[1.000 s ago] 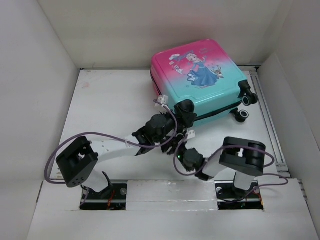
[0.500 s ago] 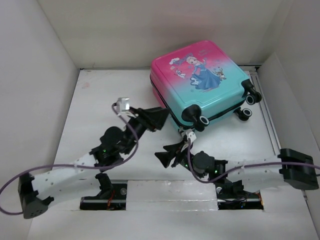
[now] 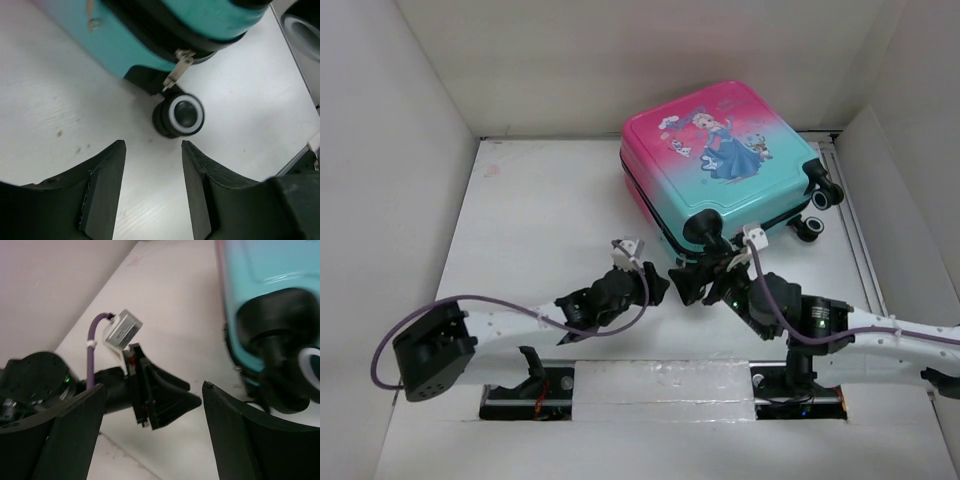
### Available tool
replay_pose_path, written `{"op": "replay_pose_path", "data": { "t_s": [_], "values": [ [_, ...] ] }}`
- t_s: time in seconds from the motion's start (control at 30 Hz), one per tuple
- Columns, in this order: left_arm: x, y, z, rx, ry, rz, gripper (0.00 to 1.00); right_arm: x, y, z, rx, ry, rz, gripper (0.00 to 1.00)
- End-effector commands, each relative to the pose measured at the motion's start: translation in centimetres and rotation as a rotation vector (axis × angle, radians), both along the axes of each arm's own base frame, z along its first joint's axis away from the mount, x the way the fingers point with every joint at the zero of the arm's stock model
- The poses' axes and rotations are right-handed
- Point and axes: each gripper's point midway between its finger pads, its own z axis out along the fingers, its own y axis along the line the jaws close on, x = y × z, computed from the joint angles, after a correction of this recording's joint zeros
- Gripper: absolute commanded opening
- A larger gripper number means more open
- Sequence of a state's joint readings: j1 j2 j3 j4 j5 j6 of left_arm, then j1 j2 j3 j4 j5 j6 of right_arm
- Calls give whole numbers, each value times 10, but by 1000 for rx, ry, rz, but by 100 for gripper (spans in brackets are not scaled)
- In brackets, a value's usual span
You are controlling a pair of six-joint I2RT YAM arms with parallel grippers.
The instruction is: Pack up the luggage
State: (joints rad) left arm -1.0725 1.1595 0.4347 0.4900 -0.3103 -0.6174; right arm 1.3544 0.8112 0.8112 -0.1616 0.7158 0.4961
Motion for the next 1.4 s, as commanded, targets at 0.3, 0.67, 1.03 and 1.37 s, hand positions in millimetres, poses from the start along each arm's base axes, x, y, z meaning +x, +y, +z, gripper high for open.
{"op": "replay_pose_path", "data": {
  "t_s": [0.3,0.67,1.03,1.37],
  "values": [
    [46,-83,37,-29,-162,-24,48,57,-55,-28,-144,-5,-99,88],
    [70,-72,17,53,-165,121,48,62,-51,-33,-134,-26,-25,88],
    [81,-81,16,61,-199,143,32,62,-49,-35,-96,-41,16,87],
    [85,-61,20,87,-227,213,0,65,-58,-44,-124,-33,-23,96]
  ]
}}
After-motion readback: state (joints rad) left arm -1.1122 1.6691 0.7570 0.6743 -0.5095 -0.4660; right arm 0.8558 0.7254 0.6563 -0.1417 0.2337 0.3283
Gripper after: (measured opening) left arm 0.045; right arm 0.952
